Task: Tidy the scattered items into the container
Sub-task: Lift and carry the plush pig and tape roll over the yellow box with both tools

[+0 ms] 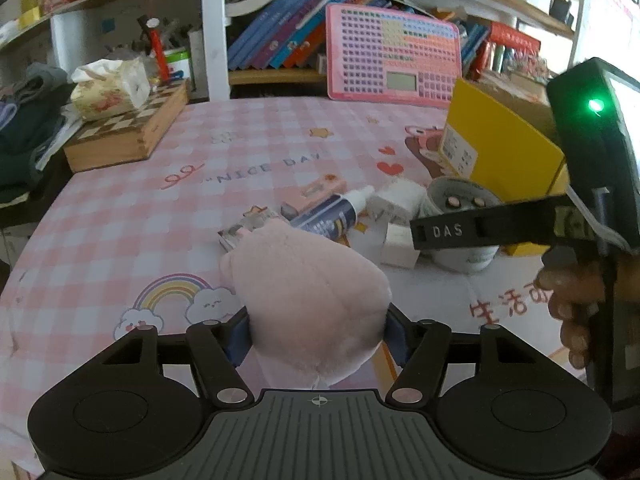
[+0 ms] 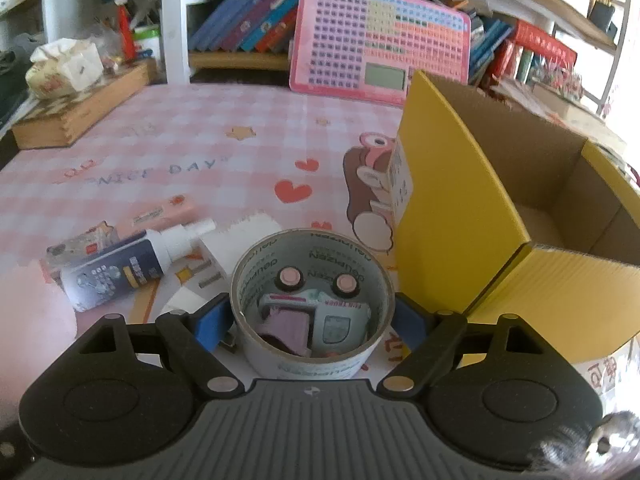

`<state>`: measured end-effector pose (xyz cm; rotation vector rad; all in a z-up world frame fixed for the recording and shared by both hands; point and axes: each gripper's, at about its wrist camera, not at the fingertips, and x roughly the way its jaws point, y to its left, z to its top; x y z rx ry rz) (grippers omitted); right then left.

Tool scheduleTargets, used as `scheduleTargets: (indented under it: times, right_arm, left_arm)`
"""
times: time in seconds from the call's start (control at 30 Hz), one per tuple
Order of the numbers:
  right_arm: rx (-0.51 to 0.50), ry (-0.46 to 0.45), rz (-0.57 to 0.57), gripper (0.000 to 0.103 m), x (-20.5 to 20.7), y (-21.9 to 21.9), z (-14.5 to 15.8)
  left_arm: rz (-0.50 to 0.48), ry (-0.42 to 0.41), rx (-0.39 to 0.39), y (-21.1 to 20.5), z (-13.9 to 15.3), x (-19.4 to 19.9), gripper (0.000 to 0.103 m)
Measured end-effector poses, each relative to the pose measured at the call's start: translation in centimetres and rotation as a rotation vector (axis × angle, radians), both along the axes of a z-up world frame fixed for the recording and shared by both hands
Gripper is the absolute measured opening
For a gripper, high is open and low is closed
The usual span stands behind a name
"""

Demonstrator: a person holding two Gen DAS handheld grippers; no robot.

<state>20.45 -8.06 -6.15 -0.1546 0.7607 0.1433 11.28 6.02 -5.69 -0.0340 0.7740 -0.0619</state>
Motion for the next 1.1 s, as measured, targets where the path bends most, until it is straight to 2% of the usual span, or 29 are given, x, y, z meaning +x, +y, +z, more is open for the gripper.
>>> scheduleTargets:
  times: [0.27, 0.57, 0.77, 1.1]
  right_arm:
    - [0.021, -0.069, 0.081, 0.083, -1.8, -0.6, 2.3]
    - [0.094, -0.112, 0.262, 0.083, -4.6, -1.8, 5.6]
    - [0.093, -0.056, 0.338, 0.083, -5.9, -2.7, 7.0]
    - [0.12, 0.009, 0.363, 0.083, -9.2, -4.8, 8.4]
  left_arm:
    - [0.043, -0.041, -0.039, 0.8, 1.3, -0.5, 0.062]
    - [0.069, -0.098, -0.098, 1.1, 3.5, -2.0, 0.062]
    - [0.095, -0.108, -0.14, 1.5, 4.6, -3.3, 0.062]
    - [0.068, -0.133, -0.147, 0.7, 7.4, -6.1, 0.062]
